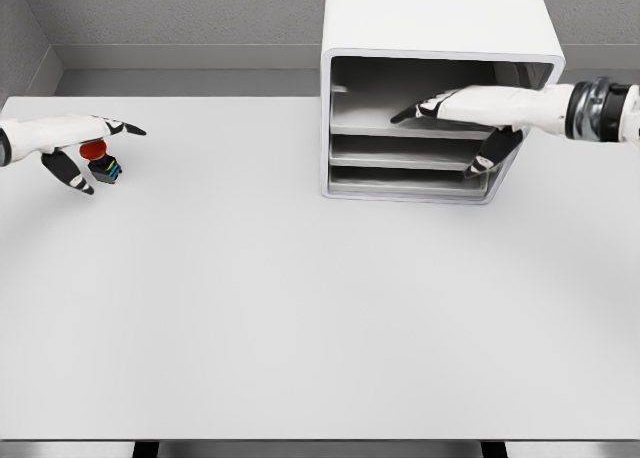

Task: Slide open multi-storey tabletop storage cabinets and put open load switch and slide close multi-storey tabletop storage cabinets

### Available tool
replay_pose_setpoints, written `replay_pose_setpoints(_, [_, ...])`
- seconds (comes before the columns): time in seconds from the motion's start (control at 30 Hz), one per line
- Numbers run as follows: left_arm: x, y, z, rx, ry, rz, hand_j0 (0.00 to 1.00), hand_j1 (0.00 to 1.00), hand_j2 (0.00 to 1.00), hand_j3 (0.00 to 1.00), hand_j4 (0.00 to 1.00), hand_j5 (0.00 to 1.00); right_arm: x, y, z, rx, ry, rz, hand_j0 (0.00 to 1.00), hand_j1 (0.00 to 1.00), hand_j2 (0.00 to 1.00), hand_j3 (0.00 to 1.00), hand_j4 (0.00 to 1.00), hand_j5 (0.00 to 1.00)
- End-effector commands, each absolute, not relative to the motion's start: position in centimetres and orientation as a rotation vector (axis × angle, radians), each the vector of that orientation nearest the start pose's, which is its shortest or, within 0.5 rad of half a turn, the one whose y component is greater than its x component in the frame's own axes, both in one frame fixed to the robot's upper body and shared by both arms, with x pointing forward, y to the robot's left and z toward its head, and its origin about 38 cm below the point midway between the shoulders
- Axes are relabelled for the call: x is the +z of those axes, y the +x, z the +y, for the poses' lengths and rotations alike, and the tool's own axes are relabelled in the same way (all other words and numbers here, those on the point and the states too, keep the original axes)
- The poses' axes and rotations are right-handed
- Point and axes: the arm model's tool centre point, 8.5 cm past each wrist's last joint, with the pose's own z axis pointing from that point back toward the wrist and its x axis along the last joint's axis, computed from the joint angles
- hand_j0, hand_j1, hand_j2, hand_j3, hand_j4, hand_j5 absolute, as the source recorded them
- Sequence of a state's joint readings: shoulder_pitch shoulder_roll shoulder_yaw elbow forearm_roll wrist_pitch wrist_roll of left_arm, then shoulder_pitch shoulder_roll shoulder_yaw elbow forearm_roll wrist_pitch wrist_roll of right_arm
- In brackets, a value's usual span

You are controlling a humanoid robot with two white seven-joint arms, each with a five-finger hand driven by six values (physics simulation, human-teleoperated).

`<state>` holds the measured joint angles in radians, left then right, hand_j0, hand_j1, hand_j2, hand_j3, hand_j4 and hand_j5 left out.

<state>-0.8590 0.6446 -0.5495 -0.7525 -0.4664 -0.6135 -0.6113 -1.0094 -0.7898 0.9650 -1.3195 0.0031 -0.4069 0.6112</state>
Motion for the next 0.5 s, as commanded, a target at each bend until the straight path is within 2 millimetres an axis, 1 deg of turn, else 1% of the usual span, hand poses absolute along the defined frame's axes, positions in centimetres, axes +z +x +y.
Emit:
replay_pose_setpoints(0.0, [18.0,51.3,40.5,-1.706,0.440,-1.105,1.00,1.00,1.00,1.00,1.00,1.00,25.6,48.5,-26.7,1.922,-0.176,-1.361,1.00,1.00,1.00,1.00,1.00,1.00])
replay_pose_setpoints(0.07, [17.9,51.3,40.7,-1.697,0.439,-1.100,0.98,0.98,0.98,0.98,0.98,0.98,25.4,48.5,-26.4,1.937,-0.170,-1.350,1.00,1.00,1.00,1.00,1.00,1.00])
replay_pose_setpoints(0.17, [17.8,51.2,40.9,-1.693,0.438,-1.093,0.91,0.91,0.91,0.91,0.91,0.91,25.5,48.4,-26.3,1.946,-0.174,-1.350,1.00,1.00,1.00,1.00,1.00,1.00])
replay_pose_setpoints(0.27, [17.9,51.4,40.9,-1.713,0.455,-1.073,0.92,0.92,0.92,0.92,0.92,0.92,25.4,48.3,-26.1,1.964,-0.171,-1.347,1.00,1.00,1.00,1.00,1.00,1.00])
replay_pose_setpoints(0.37, [18.0,51.5,41.1,-1.705,0.458,-1.071,0.87,0.87,0.87,0.87,0.87,0.87,26.0,47.8,-25.4,1.993,-0.167,-1.366,1.00,1.00,1.00,1.00,1.00,1.00])
replay_pose_setpoints(0.4, [18.0,51.5,41.1,-1.705,0.458,-1.071,0.85,0.85,0.85,0.85,0.85,0.85,25.9,47.6,-25.2,2.002,-0.159,-1.365,1.00,1.00,1.00,1.00,1.00,1.00])
replay_pose_setpoints(0.43, [18.1,51.5,41.2,-1.705,0.459,-1.070,0.85,0.85,0.85,0.85,0.85,0.85,25.9,47.5,-25.0,2.008,-0.157,-1.367,1.00,1.00,1.00,1.00,1.00,1.00])
replay_pose_setpoints(0.47, [18.0,51.4,41.2,-1.704,0.458,-1.068,0.83,0.83,0.83,0.83,0.83,0.83,26.1,47.3,-25.3,2.012,-0.162,-1.366,1.00,1.00,1.00,1.00,1.00,1.00])
